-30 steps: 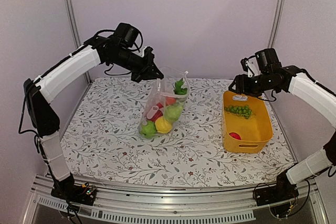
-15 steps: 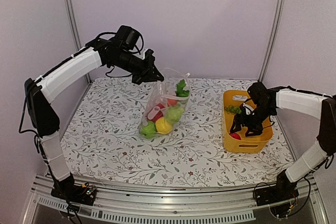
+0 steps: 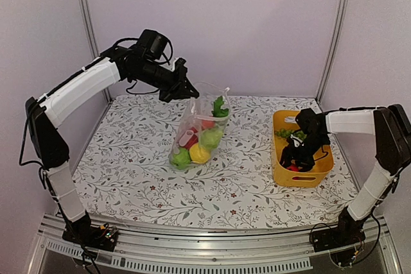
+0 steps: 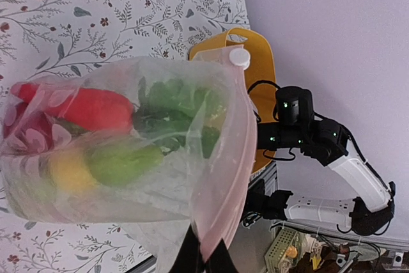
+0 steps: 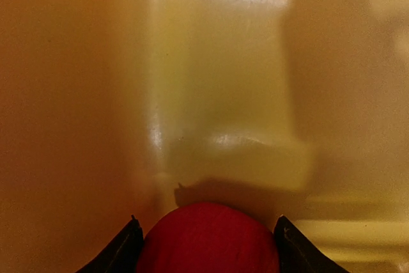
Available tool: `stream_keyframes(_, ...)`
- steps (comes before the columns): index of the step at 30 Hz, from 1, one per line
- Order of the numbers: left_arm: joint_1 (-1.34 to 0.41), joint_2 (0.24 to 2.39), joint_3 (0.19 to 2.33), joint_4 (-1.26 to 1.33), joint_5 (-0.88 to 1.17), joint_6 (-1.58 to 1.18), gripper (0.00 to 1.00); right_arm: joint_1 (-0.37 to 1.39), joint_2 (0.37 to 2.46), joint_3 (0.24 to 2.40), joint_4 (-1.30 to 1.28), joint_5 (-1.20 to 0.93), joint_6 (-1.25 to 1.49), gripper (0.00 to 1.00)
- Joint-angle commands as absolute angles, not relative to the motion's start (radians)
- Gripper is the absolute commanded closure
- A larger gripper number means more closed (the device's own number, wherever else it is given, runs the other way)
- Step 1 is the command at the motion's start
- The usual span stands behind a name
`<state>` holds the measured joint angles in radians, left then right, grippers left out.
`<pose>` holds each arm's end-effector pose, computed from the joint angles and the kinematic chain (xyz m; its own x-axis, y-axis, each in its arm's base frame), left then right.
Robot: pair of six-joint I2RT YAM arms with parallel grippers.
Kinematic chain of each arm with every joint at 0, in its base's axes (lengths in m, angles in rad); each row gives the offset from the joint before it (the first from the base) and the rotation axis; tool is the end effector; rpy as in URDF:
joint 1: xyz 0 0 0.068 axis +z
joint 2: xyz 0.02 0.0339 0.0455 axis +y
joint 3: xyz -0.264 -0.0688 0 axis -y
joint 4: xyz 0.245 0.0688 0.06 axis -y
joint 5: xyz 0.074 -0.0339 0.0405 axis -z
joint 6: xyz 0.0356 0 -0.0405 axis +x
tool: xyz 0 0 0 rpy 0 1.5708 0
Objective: Place the food in the zip-top bag and seal the zipper
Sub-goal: Pick up the fake fruit from the bin, then place the fake fruit in the zipper food storage bag.
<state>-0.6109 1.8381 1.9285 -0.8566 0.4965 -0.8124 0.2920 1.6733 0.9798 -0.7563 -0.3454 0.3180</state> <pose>0.3214 -0.2457 0.3770 -0.9609 -0.1064 -0.2558 0.1279 0.6487 -0.7502 0.2711 0.0941 0.1589 -0.9999 0.0066 -0.0096 0.0028 0.9341 0.3570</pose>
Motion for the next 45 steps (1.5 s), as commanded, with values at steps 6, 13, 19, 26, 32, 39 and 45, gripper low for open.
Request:
stream_keyframes(6,-0.601,1.795,1.901,-0.851,0.49,-0.804,1.0,0.287,1.555,1.108,-0.869,-0.236,0.322,0.46)
stream_keyframes(13,-0.603,1.805,1.903,-0.844,0.498,-0.802,1.0,0.283,1.449,1.307,-0.893,-0.217,0.347,0.52)
stream_keyframes(19,-0.602,1.812,1.908,-0.844,0.505,-0.797,1.0,0.305,1.409,1.472,-0.834,-0.306,0.368,0.59)
stream_keyframes(26,-0.601,1.818,1.908,-0.844,0.509,-0.798,1.0,0.453,1.439,1.622,-0.711,-0.371,0.402,0.62)
stream_keyframes(32,-0.602,1.818,1.904,-0.845,0.516,-0.804,1.0,0.579,1.516,1.692,-0.608,-0.379,0.432,0.62)
stream_keyframes(39,-0.601,1.814,1.906,-0.847,0.522,-0.817,1.0,0.713,1.654,1.767,-0.522,-0.286,0.475,0.6)
stream_keyframes(45,-0.6,1.808,1.927,-0.855,0.51,-0.816,1.0,0.782,1.89,2.013,-0.626,-0.25,0.437,0.23)
